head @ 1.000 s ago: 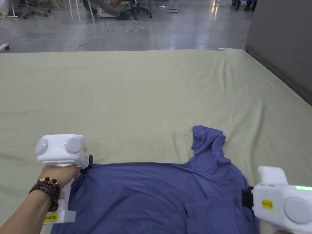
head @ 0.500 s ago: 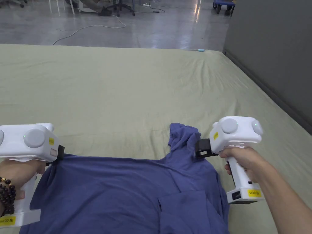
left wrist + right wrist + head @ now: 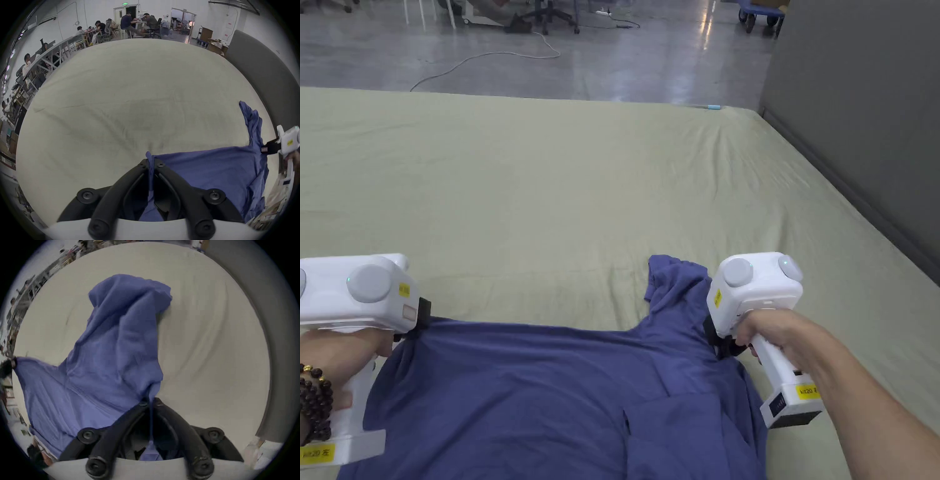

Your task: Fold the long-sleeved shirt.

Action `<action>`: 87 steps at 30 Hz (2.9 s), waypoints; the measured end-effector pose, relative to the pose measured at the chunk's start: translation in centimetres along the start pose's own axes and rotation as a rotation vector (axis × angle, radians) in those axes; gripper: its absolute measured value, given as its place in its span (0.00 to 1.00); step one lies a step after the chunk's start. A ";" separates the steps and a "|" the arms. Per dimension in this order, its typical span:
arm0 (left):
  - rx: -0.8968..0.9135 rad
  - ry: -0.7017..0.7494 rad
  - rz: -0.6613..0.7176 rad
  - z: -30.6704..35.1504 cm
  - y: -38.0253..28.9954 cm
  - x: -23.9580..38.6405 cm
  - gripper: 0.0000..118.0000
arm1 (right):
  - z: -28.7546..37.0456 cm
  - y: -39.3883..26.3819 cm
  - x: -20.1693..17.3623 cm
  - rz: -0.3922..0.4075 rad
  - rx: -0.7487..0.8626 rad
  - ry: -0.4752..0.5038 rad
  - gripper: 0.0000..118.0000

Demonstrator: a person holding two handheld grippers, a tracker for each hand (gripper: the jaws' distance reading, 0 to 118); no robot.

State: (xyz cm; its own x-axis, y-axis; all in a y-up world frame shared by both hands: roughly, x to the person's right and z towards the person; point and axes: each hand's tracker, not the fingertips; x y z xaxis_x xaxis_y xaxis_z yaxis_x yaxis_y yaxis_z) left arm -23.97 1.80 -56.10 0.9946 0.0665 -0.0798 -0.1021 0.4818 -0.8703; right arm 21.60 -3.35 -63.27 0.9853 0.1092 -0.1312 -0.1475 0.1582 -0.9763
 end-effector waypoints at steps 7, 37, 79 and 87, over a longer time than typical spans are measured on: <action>0.163 -0.054 0.070 7.4 5.1 -1.2 0.01 | 10.4 1.6 3.8 -0.108 0.223 0.148 0.00; 0.782 0.077 0.060 36.4 27.9 1.7 0.01 | 51.1 13.4 6.3 -0.174 0.994 0.028 0.00; -0.413 -0.061 -0.245 13.0 -22.9 -3.0 0.01 | 7.4 -28.6 -1.4 0.356 -0.143 0.216 0.00; -0.322 -0.092 -0.243 14.3 -21.4 -2.9 0.73 | 9.1 -28.0 -0.2 0.293 -0.052 0.200 0.50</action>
State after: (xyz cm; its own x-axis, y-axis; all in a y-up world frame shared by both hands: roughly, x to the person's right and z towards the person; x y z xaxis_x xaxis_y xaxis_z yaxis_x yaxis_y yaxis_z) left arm -24.93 3.78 -30.32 0.9816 0.0695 0.1776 0.1611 0.1959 -0.9673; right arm 24.73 1.09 -34.38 0.8997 -0.0529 -0.4333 -0.4272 0.0980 -0.8988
